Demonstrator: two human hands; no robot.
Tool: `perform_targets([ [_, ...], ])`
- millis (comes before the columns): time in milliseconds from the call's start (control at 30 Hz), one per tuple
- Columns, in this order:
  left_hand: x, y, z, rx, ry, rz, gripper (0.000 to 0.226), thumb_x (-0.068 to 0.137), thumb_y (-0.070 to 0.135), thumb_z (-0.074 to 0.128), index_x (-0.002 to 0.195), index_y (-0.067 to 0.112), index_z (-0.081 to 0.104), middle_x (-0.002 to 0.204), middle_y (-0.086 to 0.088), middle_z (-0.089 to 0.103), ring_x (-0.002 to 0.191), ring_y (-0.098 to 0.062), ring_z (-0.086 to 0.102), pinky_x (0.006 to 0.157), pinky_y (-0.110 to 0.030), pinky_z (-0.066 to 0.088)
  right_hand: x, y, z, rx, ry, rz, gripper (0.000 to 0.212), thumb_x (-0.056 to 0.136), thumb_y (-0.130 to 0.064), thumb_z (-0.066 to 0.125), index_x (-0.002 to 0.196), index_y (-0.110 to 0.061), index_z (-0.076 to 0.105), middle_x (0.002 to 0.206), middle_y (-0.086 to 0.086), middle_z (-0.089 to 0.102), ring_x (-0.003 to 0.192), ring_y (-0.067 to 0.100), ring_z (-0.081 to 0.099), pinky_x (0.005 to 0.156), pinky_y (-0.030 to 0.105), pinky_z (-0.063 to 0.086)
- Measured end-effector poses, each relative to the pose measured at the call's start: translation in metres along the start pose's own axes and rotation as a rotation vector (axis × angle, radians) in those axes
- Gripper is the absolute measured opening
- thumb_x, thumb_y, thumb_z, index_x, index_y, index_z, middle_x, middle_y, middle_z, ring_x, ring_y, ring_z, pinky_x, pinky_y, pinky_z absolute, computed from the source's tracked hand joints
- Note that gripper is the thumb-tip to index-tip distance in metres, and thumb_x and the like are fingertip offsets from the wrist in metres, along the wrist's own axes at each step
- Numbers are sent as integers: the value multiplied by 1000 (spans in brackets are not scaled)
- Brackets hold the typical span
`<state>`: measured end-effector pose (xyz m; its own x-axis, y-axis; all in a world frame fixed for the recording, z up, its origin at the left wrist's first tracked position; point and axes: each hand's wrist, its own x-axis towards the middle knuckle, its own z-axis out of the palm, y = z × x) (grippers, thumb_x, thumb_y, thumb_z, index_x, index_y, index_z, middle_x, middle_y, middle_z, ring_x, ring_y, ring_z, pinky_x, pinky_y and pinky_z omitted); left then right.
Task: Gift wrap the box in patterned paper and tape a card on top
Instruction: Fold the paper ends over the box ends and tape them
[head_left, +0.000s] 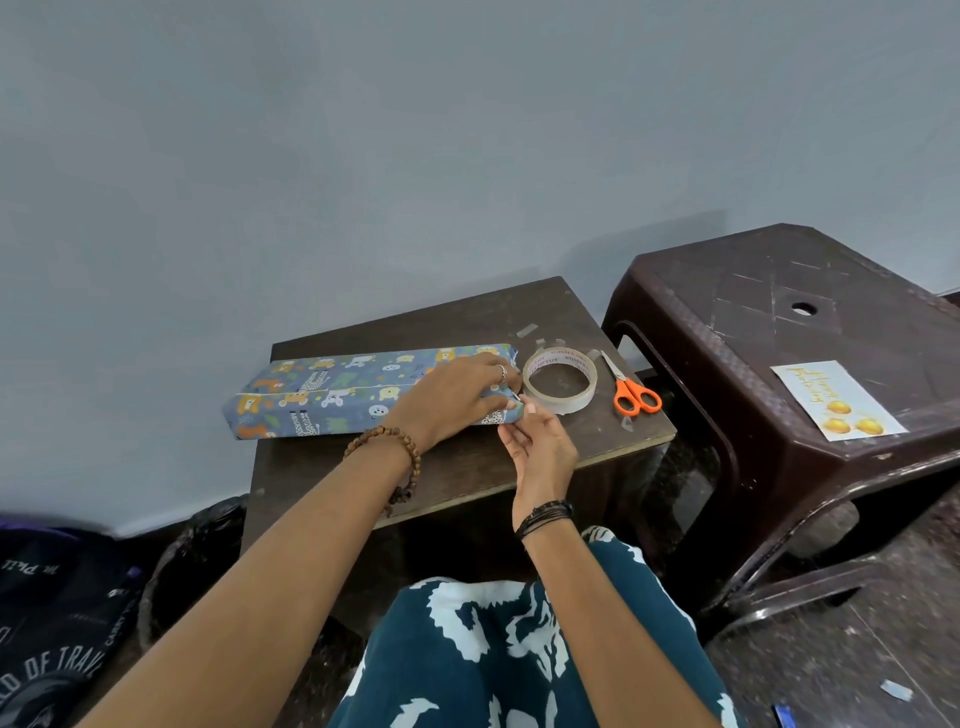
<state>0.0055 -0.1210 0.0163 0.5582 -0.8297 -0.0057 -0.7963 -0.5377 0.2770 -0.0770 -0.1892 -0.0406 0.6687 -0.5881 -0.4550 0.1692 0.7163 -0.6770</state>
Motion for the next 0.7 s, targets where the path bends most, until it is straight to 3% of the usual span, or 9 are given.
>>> perform_targets([
  [100,0,0,1,17,8,-1,25,95,24,49,117,16,59,135,1,49,119,-16,49,98,-32,39,-2,-1,-2,-48,-44,-18,20,90,6,52,95,-9,65,92,4,65,92,16,62,82,25,51],
  [333,-1,-1,1,-10,6,-37,24,92,27,54,115,19,57,124,2,55,113,-16,50,89,-28,37,0,2,-4,-133,-47,-61,24,88,1,58,112,-1,63,95,4,66,94,14,63,74,18,54],
  [500,-1,0,0,-34,-23,-44,27,92,26,55,118,19,56,127,2,53,115,-14,48,86,-21,32,1,-5,-4,-163,-36,6,9,90,-1,56,90,-2,64,88,7,64,85,15,62,88,29,51],
  [700,0,-1,-1,-28,-25,-24,27,92,24,55,118,16,56,127,0,53,114,-15,48,85,-17,30,1,-13,-7,-63,-99,98,15,91,-1,54,80,-7,61,84,9,63,88,19,60,97,34,47],
])
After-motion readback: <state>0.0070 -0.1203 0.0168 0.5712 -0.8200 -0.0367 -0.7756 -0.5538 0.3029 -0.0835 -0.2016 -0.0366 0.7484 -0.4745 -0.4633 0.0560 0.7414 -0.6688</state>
